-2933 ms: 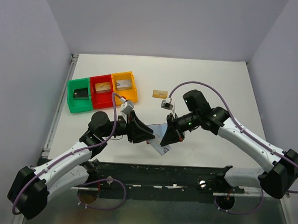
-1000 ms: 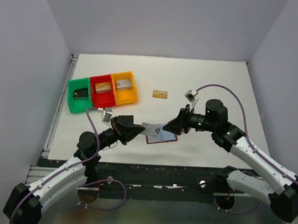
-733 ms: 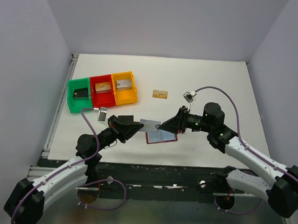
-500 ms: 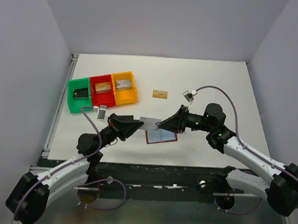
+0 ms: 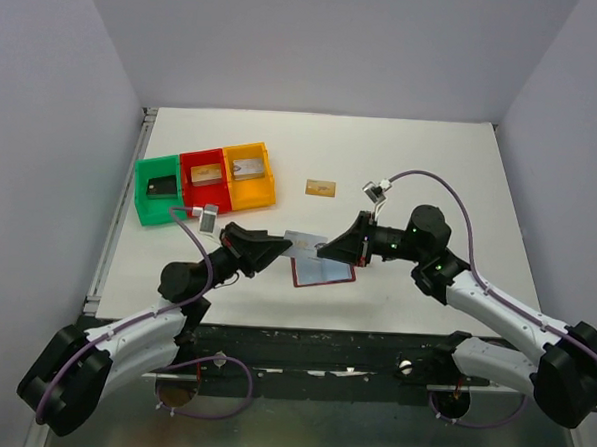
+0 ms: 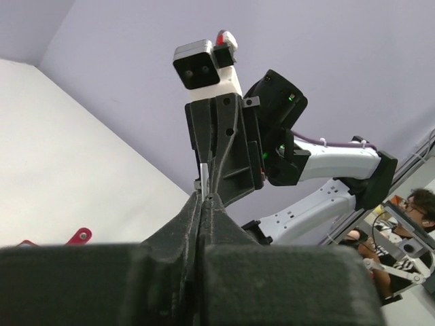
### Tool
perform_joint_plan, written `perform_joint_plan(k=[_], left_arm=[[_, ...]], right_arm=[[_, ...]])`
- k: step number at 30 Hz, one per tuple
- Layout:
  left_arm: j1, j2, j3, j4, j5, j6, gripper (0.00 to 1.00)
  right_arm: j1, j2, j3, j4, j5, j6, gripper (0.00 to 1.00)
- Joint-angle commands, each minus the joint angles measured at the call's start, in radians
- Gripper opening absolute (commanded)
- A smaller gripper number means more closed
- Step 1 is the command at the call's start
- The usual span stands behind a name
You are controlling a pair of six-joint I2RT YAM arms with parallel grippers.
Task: Take the credit cards out of the card holder
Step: Place the credit card at the center of the board.
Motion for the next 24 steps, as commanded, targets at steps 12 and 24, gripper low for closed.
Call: perform_joint_plan(k=[12, 24], left_arm=[[0.107, -0.305, 0.114, -0.802, -0.230, 0.136, 0.99], [0.111, -0.192, 0.140, -0.749, -0.038, 0.199, 0.98]], right_arm=[[-0.414, 0.192, 0.335, -0.695, 0.252, -0.272, 0.00], [-0.469, 0.796, 0.893, -1.083, 0.311, -0.484, 0.00]])
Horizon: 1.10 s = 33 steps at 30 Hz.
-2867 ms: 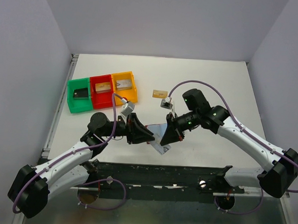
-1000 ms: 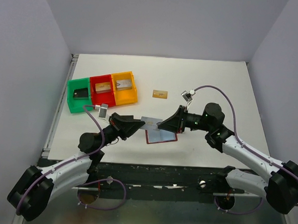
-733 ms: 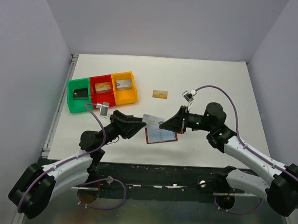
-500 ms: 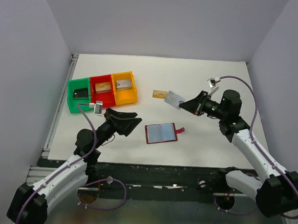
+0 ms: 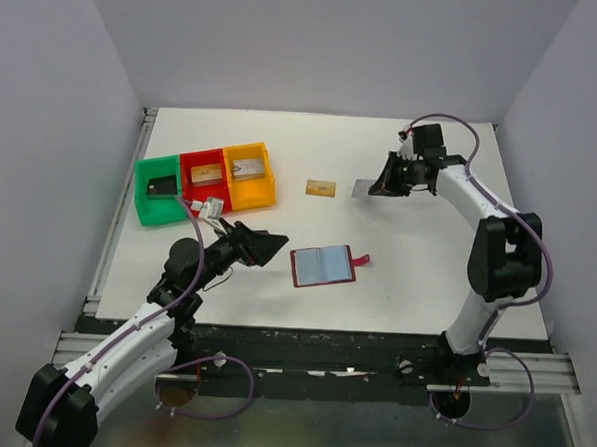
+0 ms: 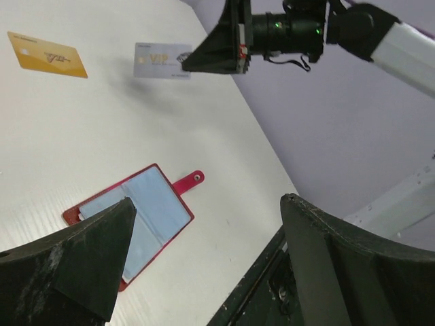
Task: Take the credit cards out of the card holder
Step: Place the credit card at the center of the board.
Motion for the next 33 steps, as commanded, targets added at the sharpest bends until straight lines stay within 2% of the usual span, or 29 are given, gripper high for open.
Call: perform_joint_plan(k=[1, 4, 9, 20, 28, 33], left_arm=[[0.006, 0.011, 0.015, 0.053, 0.105, 0.048, 0.98], [0.006, 0.031, 0.009, 0.111, 0.142, 0.053, 0.98], [0.006, 0.080, 0.017, 0.143, 0.204, 0.045, 0.98], [0.006, 0.071, 0.021, 0.101, 0.198, 0.056, 0.98], [0.006, 0.068, 0.023, 0.081, 0.184, 0.053, 0.99], [0.006, 0.063, 0.026, 0.056, 0.173, 0.056, 0.99]], right_arm=[[-0.034, 0.146, 0.191, -0.203, -0.050, -0.104, 0.00], [-0.042, 0.200, 0.227, -0.219, -0.066, -0.126, 0.00], [-0.069, 0.341, 0.386, -0.401, -0.137, -0.210, 0.00], [-0.125, 0.395, 0.402, -0.414, -0.204, -0.213, 0.01], [-0.138, 0.399, 0.394, -0.415, -0.197, -0.205, 0.24], [-0.140, 0.395, 0.394, -0.411, -0.166, -0.192, 0.35]])
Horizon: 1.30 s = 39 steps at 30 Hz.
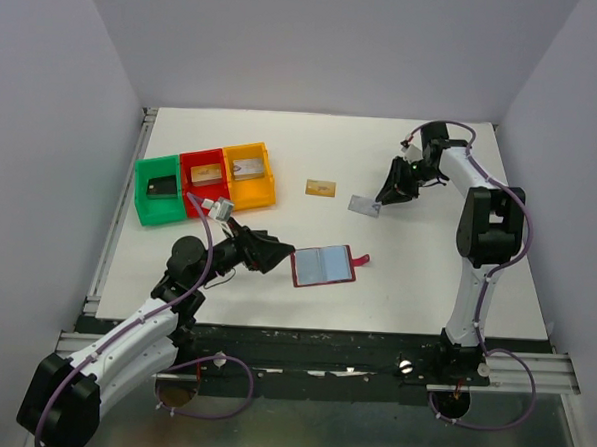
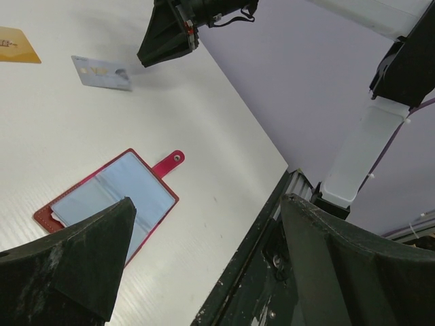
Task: Take the credit cards out of the card holder
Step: Place the credit card at the center of the board, then remove the credit card from the card holder.
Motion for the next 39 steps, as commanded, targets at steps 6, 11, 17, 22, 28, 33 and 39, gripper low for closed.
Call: perform_joint_plan(k=[6, 11, 17, 22, 28, 33, 39], left_arm=[[0.006, -0.015, 0.033, -0.060, -0.016, 0.018, 0.99], [0.006, -0.004, 0.039, -0.112, -0.059, 0.009, 0.99], [0.006, 0.109, 0.155, -0.380, -0.175, 0.018, 0.99], [-0.045, 0.157, 0.210, -0.550, -0.366, 0.026, 0.99], [-0.096, 0.231, 0.288, -0.756, -0.541, -0.005, 0.99], [-0.099, 0.332, 0.375, -0.800, -0.453, 0.025, 0.99], [-0.108, 0.321, 0.284, -0.593, -0.349, -0.017, 0.97]], right_arm=[[-0.014, -0.066, -0.031, 0.042, 0.120, 0.073, 0.42], [0.005, -0.250, -0.163, 0.151, 0.195, 0.111, 0.43], [0.187, -0.519, -0.354, 0.230, 0.414, 0.108, 0.44], [0.393, -0.663, -0.497, 0.263, 0.722, 0.142, 0.48], [0.408, -0.731, -0.773, 0.398, 0.564, 0.205, 0.52], [0.417, -0.711, -0.904, 0.490, 0.465, 0.200, 0.52], [0.417, -0.682, -0.933, 0.512, 0.447, 0.194, 0.51]])
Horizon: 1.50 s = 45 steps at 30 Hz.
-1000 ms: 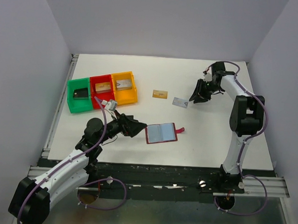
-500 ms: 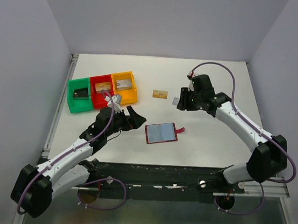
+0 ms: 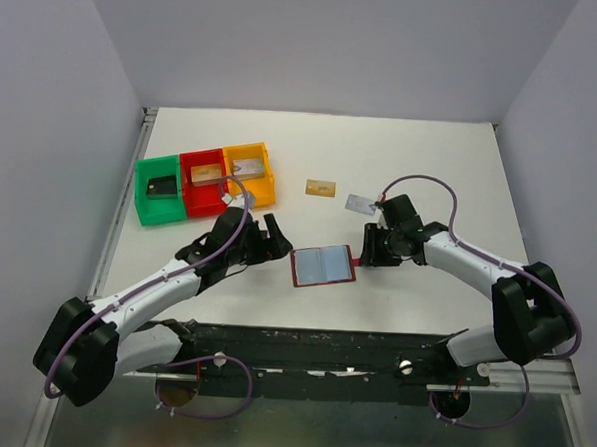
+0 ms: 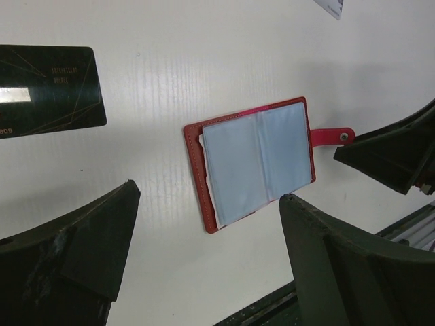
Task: Take the credit cards out of the card holder
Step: Remove the credit card from the card holder.
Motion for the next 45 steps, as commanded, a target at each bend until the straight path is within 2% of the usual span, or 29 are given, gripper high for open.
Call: perform_joint_plan(k=[1, 9, 14, 17, 20, 30, 45], left_arm=[[-0.010, -0.006, -0.045, 0.100, 0.072, -0.025, 0.96], [-0.036, 0.017, -0.019, 0.106, 0.090, 0.001, 0.91], [-0.039, 0.042, -0.011, 0.108, 0.129, 0.050, 0.88], [-0.039, 0.073, -0.008, 0.146, 0.184, 0.080, 0.78], [-0.039, 0.094, -0.009, 0.163, 0.219, 0.084, 0.78], [-0.039, 0.149, 0.007, 0.191, 0.270, 0.117, 0.80], [-0.039, 0.248, 0.017, 0.240, 0.308, 0.130, 0.80]], right_arm=[[0.004, 0.034, -0.006, 0.077, -0.033, 0.006, 0.51], [0.004, 0.128, 0.047, 0.064, -0.010, 0.018, 0.40], [0.004, 0.126, 0.032, 0.093, -0.046, 0.020, 0.20], [0.005, 0.113, 0.014, 0.119, -0.070, 0.006, 0.09], [0.005, 0.096, -0.011, 0.135, -0.098, 0.012, 0.00], [0.050, 0.013, -0.088, 0.146, -0.132, 0.067, 0.00], [0.050, 0.047, -0.085, 0.146, -0.119, 0.076, 0.00]])
